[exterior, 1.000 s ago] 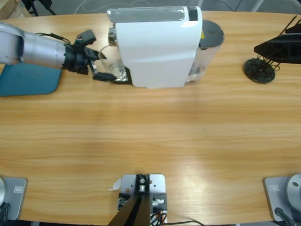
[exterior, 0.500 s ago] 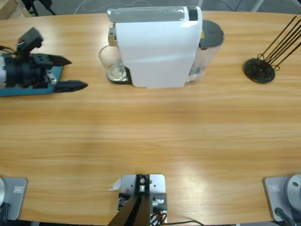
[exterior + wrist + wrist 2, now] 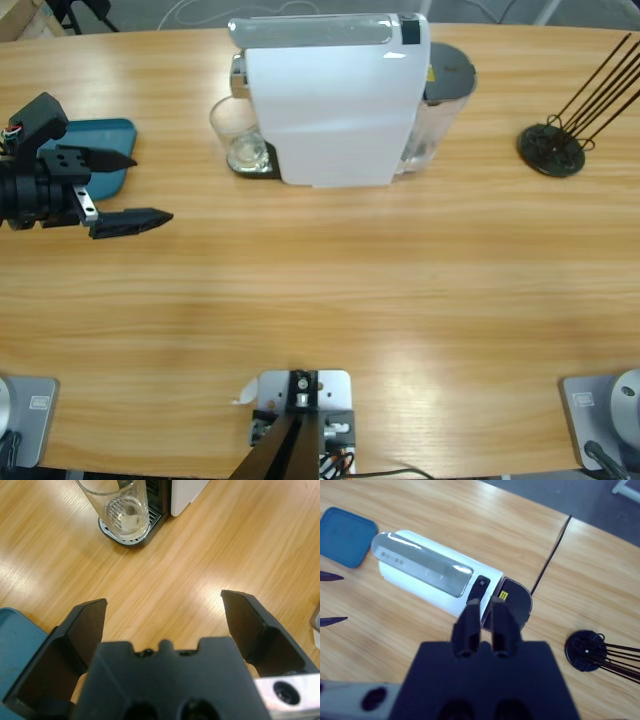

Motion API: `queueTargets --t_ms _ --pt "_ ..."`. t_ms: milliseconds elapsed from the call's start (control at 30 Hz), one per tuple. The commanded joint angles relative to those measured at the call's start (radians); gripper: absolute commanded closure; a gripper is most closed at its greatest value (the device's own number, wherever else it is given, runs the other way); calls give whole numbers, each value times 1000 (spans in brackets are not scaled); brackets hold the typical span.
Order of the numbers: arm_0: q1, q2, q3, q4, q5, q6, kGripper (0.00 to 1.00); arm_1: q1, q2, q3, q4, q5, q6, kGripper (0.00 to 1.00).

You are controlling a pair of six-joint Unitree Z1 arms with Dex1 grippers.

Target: Pour coffee

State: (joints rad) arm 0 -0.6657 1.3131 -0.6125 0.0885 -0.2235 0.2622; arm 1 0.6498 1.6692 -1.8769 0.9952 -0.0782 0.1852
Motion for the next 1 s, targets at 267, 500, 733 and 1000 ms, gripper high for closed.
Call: queueTargets --t_ms 267,500,733,1000 --pt "-9 53 28 19 6 -15 0 -87 264 -216 182 176 -18 1000" --pt "-9 87 25 16 2 -15 0 -87 301 -261 227 166 -11 1000" --pt "-9 82 25 17 1 -78 0 -88 325 -290 241 173 -16 1000" --pt "-11 75 25 16 7 -39 0 -88 338 -291 244 172 -27 1000"
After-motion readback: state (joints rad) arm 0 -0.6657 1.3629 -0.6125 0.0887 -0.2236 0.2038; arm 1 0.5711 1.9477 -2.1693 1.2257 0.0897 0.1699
